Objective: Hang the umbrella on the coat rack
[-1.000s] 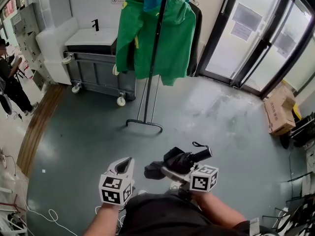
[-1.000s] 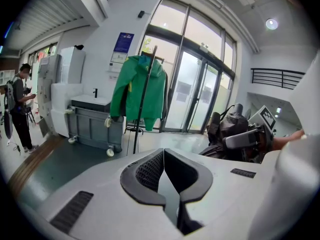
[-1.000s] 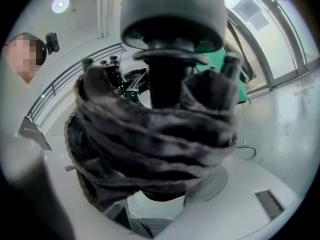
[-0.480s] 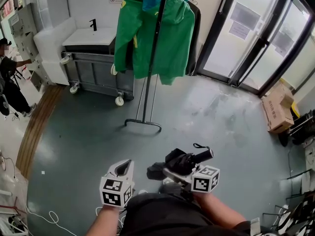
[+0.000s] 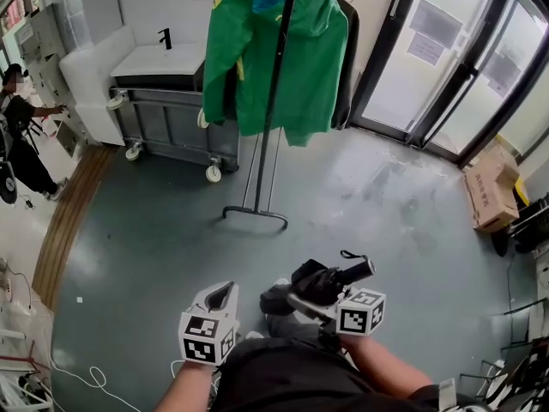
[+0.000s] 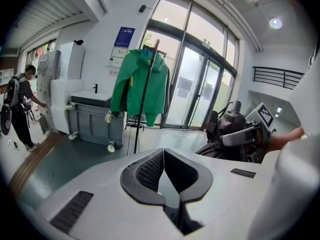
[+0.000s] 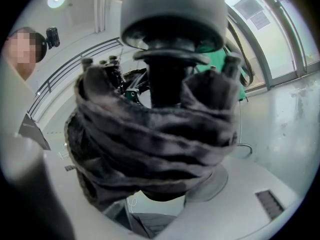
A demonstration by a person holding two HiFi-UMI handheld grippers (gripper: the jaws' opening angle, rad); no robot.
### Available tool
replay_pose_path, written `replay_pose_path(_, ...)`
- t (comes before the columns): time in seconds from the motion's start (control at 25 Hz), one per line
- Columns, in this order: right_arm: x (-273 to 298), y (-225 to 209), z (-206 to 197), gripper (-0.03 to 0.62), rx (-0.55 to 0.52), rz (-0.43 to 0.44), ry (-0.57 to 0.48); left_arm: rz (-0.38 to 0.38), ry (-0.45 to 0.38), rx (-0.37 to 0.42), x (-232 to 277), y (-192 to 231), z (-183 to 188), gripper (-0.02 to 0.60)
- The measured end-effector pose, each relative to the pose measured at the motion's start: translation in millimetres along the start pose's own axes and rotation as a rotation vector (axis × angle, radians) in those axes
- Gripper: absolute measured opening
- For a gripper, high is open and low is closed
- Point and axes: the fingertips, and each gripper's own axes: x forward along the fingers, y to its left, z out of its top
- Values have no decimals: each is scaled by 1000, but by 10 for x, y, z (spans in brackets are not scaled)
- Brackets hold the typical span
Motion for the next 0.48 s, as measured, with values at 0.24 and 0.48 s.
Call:
replay_pose_path(0.24,261,-130,240,273,-14,27,8,51,-20,0,62,286,238,15)
replay_pose_path(0.48,438,-339,481,273,-71,15,28,60,0,0,344,433,434,15)
